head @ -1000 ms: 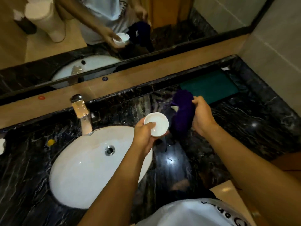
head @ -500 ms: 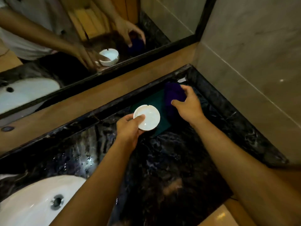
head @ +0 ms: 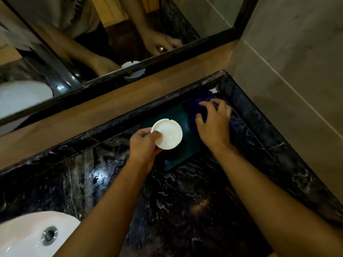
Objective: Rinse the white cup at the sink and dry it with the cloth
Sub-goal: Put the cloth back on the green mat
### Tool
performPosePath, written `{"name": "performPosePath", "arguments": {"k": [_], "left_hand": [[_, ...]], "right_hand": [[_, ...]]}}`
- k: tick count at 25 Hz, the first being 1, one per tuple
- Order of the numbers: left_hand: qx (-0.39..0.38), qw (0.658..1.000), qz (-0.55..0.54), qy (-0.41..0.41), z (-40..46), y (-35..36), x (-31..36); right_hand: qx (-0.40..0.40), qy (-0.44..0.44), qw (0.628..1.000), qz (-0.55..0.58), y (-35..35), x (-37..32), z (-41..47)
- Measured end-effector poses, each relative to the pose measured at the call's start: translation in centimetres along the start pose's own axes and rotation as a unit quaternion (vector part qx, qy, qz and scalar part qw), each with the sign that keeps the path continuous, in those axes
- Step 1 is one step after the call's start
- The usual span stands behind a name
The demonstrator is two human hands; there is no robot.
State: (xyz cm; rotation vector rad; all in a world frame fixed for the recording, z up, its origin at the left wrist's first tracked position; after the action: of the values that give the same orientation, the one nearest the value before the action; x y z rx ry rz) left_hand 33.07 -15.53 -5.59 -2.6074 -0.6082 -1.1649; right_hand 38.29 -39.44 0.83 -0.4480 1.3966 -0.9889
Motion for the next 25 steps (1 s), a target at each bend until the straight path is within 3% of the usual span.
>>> {"name": "performPosePath", "arguments": {"k": [1, 5, 9, 11, 13, 15, 25], "left_hand": [[0.002, 1.000, 0.003, 0.000, 0.0, 0.1, -0.1], [0.000, 1.000, 0.016, 0.006, -0.5, 0.6, 0.1], [0.006, 0.997, 0.062, 0.040, -0.5, 0.5, 0.8], [0.031, 0.966, 0.212, 0.142, -0.3, 0.2, 2.6], [0.046, 0.891, 0.369, 0.262, -0.6, 0.8, 4.4], [0.053, 0.846, 0.432, 0.307, -0.7, 1.3, 4.9], [0.073, 0.819, 0.485, 0.298, 0.9, 1.0, 3.6]], "right_hand": [[-0.003, -0.007, 1.000, 0.029, 0.0, -0.8, -0.7], [-0.179, 0.075, 0.971, 0.138, 3.7, -1.9, -3.7], [-0.189, 0.075, 0.969, 0.139, 4.8, -1.7, -3.7], [-0.181, 0.069, 0.973, 0.125, 4.8, -1.4, -3.4], [-0.170, 0.061, 0.977, 0.109, 5.0, -1.4, -3.1], [-0.168, 0.054, 0.980, 0.092, 5.5, -1.6, -3.0], [-0.173, 0.032, 0.983, 0.054, 7.0, -1.5, -3.9]]}}
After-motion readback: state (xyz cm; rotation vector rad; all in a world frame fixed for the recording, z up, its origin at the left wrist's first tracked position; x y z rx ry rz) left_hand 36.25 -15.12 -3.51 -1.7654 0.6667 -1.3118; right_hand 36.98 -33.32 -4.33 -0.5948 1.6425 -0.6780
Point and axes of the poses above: each hand's wrist, its own z-axis towards the middle knuckle, its own y-axis out of the palm, x = y × z, the point moved 9 cm from there along z, towards the middle knuckle, and after that the axes turned 7 degrees about x, right-handed, at the moved point
